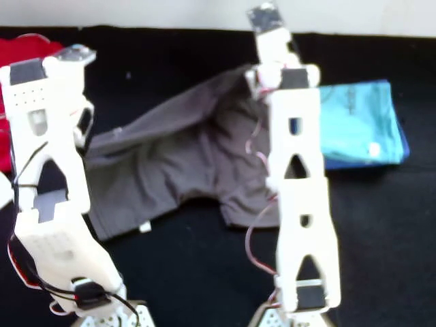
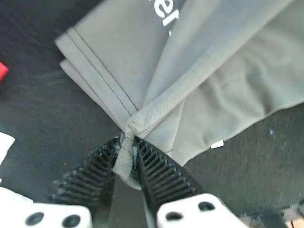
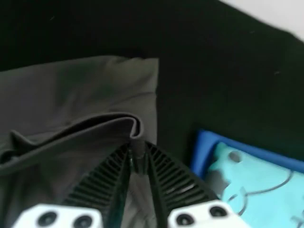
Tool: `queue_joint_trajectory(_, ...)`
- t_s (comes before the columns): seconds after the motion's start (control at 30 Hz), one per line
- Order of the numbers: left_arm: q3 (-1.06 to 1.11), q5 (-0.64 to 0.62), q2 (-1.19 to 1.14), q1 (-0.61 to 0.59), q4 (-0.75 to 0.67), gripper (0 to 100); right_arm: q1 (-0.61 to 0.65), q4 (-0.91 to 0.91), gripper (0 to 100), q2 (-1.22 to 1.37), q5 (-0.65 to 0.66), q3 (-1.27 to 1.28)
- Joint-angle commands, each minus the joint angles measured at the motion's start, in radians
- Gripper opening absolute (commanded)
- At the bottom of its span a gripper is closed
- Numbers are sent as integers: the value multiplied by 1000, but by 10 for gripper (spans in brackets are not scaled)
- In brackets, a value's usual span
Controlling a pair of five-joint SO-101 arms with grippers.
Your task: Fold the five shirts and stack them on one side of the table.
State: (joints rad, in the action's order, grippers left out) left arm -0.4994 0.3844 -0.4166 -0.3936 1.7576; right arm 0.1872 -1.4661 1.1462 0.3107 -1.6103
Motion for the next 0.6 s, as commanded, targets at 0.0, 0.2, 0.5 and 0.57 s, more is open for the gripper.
queue_joint_trajectory(0.0,48,12,47,-8,9,9,16,-24,5,-18,-14,-24)
queue_joint_trajectory(0.2,85,12,-7,-8,-26,9,12,18,5,120,-14,-22)
queue_joint_trajectory(0.5,82,12,111,-13,-2,9,-35,-82,5,59,-61,-170)
queue_joint_trajectory(0.57,85,12,183,-8,5,9,-45,-140,5,-18,-117,-160)
